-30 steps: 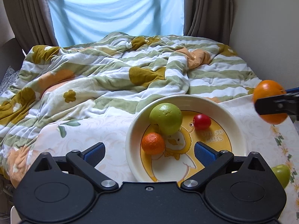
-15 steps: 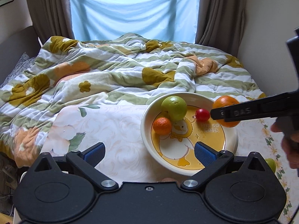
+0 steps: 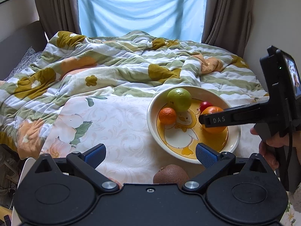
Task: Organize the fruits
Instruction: 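Release the mandarin into the bowl while the right tool drops the orange in, then withdraw both open tools back toward the remaining fruits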
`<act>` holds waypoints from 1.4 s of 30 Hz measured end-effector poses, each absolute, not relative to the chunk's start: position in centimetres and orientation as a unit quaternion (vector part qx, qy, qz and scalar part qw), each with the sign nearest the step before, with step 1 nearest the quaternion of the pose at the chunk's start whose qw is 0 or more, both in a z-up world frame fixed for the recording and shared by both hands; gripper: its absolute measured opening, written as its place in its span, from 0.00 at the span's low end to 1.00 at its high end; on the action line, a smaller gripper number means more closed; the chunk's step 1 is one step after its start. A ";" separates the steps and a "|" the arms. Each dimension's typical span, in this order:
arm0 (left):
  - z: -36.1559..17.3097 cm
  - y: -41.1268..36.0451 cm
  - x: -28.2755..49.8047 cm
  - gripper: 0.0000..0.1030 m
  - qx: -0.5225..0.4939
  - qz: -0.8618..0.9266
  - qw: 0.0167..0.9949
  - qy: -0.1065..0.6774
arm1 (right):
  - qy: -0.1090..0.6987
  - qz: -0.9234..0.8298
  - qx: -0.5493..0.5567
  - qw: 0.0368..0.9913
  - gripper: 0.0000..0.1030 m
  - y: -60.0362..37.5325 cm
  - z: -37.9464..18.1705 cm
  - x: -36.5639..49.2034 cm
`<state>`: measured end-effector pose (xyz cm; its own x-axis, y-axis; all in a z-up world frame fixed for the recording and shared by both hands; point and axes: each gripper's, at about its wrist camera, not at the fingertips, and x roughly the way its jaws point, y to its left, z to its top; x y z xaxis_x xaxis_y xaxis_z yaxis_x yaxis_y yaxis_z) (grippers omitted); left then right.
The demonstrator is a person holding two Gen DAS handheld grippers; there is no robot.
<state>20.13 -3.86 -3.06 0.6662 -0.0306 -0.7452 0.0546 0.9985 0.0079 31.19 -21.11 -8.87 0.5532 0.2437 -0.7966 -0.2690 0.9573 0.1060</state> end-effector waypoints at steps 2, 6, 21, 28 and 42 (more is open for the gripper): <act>-2.9 -3.8 19.8 1.00 0.011 -0.021 0.913 0.407 | 0.436 0.151 -0.018 0.887 0.92 -20.9 -8.4 30.9; -2.5 -3.7 18.9 1.00 0.003 -0.018 0.915 0.403 | 0.401 0.142 -0.045 0.904 1.00 -20.7 -6.9 29.8; 0.9 -4.9 12.4 1.00 -0.001 -0.011 0.935 0.355 | 0.367 0.138 -0.047 0.919 1.00 -23.3 -1.5 24.3; 2.7 -5.1 8.3 1.00 -0.008 -0.005 0.944 0.329 | 0.348 0.139 -0.037 0.926 1.00 -24.9 1.3 19.9; 3.1 -3.6 1.6 1.00 -0.012 0.035 0.947 0.318 | 0.326 0.160 -0.028 0.931 1.00 -26.6 3.4 11.8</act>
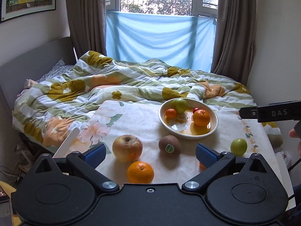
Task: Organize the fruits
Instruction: 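Withdraw both open tools back toward the remaining fruits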
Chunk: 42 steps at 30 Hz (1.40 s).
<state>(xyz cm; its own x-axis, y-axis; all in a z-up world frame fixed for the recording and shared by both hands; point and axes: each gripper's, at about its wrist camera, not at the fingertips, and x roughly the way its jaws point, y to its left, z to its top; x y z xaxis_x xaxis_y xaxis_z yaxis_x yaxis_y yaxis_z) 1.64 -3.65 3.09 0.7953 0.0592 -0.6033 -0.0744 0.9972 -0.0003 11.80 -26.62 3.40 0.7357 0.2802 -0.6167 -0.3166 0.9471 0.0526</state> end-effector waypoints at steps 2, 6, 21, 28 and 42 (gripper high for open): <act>2.8 -3.2 1.1 1.00 -0.013 0.039 0.946 0.322 | 0.324 0.162 -0.031 0.931 1.00 -26.4 3.4 10.8; 2.2 -2.0 0.6 1.00 -0.019 0.043 0.943 0.331 | 0.324 0.159 -0.030 0.932 1.00 -25.9 3.0 9.3; -0.8 3.6 4.9 1.00 -0.018 -0.010 0.929 0.371 | 0.370 0.079 0.016 0.925 1.00 -23.0 -1.7 7.3; -3.0 5.3 8.7 1.00 0.000 -0.047 0.919 0.392 | 0.391 0.027 0.040 0.919 1.00 -21.3 -4.7 7.3; -7.6 5.9 16.0 0.98 0.023 -0.117 0.896 0.429 | 0.408 -0.047 0.065 0.910 0.94 -17.3 -9.8 9.2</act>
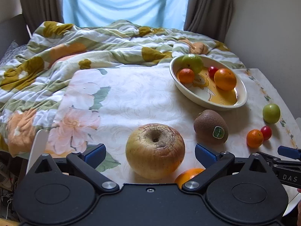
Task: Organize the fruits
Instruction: 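Withdraw both open tools back toward the remaining fruits, then grasp the large cracked apple with the left tool while the right tool grasps a mandarin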
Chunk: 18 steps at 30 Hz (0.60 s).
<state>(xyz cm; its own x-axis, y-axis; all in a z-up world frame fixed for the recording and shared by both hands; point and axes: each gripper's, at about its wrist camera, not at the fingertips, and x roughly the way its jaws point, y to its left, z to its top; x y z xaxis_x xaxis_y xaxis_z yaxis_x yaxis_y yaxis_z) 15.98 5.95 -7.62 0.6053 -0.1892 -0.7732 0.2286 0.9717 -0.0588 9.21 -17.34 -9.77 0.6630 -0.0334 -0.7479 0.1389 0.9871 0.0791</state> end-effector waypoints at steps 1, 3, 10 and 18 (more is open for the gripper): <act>-7.9 5.9 16.3 0.98 0.026 -0.120 0.893 0.432 | 0.408 -0.050 0.066 0.909 0.93 -17.1 -10.0 9.4; -8.6 5.8 16.8 0.98 0.029 -0.127 0.890 0.437 | 0.410 -0.052 0.065 0.908 0.89 -16.8 -10.3 9.9; -9.9 5.9 18.0 0.85 0.025 -0.142 0.877 0.458 | 0.418 -0.063 0.061 0.904 0.81 -16.0 -11.3 11.3; -10.1 5.7 18.3 0.77 0.023 -0.159 0.872 0.462 | 0.418 -0.075 0.059 0.903 0.76 -16.0 -11.7 12.3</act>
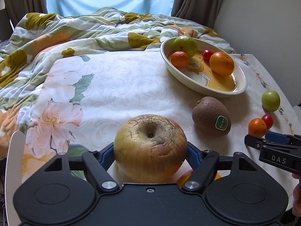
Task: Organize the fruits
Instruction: 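Grasp the large cracked apple with the left tool while the right tool grasps a mandarin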
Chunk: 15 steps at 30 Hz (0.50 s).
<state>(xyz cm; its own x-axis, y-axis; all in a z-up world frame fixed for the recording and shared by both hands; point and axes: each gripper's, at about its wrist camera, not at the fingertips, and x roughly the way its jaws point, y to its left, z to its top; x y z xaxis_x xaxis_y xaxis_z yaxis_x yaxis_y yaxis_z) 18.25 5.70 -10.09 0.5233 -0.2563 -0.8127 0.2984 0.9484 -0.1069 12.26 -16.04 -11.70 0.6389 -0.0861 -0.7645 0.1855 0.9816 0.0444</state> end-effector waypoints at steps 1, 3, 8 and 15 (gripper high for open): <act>-10.1 5.8 18.3 0.77 0.021 -0.159 0.872 0.462 | 0.419 -0.076 0.060 0.903 0.74 -16.1 -11.8 12.4; -10.1 5.9 18.2 0.77 0.021 -0.161 0.872 0.461 | 0.419 -0.077 0.062 0.902 0.72 -16.2 -11.8 12.6; -10.2 5.7 18.1 0.77 0.025 -0.159 0.874 0.459 | 0.416 -0.072 0.059 0.905 0.68 -16.2 -12.0 13.2; -10.2 5.7 17.7 0.77 0.022 -0.150 0.880 0.451 | 0.411 -0.064 0.052 0.908 0.53 -16.5 -12.1 13.9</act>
<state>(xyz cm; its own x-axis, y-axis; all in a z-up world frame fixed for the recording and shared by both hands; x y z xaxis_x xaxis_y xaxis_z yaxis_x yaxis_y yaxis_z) 17.72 5.66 -10.23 0.5490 -0.2434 -0.7996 0.2829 0.9543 -0.0962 13.89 -16.45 -12.08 0.6539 -0.0724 -0.7531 0.1587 0.9864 0.0430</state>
